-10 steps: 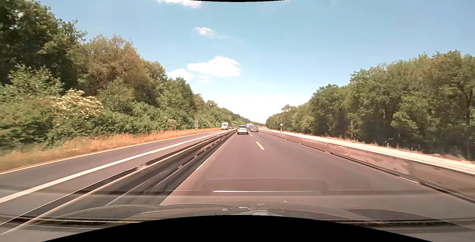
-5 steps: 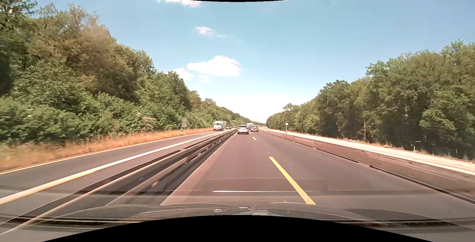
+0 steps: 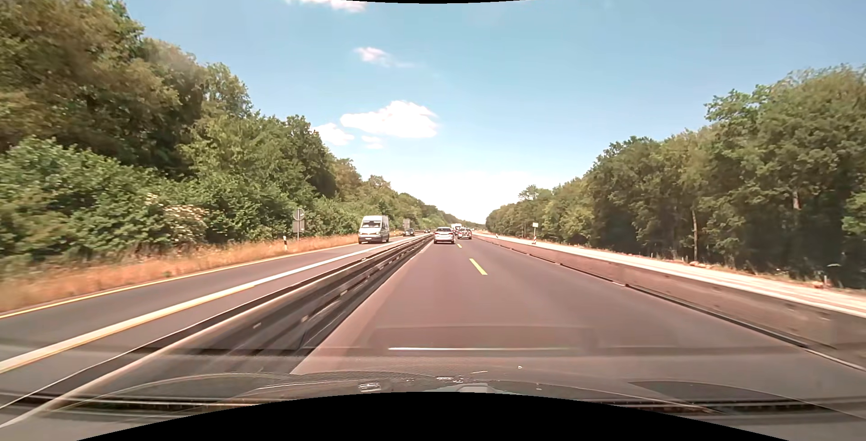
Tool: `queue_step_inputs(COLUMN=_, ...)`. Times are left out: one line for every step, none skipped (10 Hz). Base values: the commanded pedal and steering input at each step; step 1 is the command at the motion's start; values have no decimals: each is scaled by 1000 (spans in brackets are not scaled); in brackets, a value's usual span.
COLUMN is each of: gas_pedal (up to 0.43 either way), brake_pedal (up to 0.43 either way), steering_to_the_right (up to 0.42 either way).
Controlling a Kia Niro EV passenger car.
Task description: Follow the waypoints while adhering to traffic rules and regulations
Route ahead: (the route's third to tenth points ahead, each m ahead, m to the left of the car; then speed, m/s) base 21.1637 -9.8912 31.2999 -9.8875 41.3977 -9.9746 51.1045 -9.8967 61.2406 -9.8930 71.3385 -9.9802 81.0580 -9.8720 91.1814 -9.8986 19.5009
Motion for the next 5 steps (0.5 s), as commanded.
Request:
queue_step_inputs(gas_pedal=0, brake_pedal=0, steering_to_the_right=0)
queue_step_inputs(gas_pedal=0, brake_pedal=0, steering_to_the_right=0)
queue_step_inputs(gas_pedal=0, brake_pedal=0, steering_to_the_right=0)
queue_step_inputs(gas_pedal=0, brake_pedal=0, steering_to_the_right=1)
queue_step_inputs(gas_pedal=98, brake_pedal=0, steering_to_the_right=1)
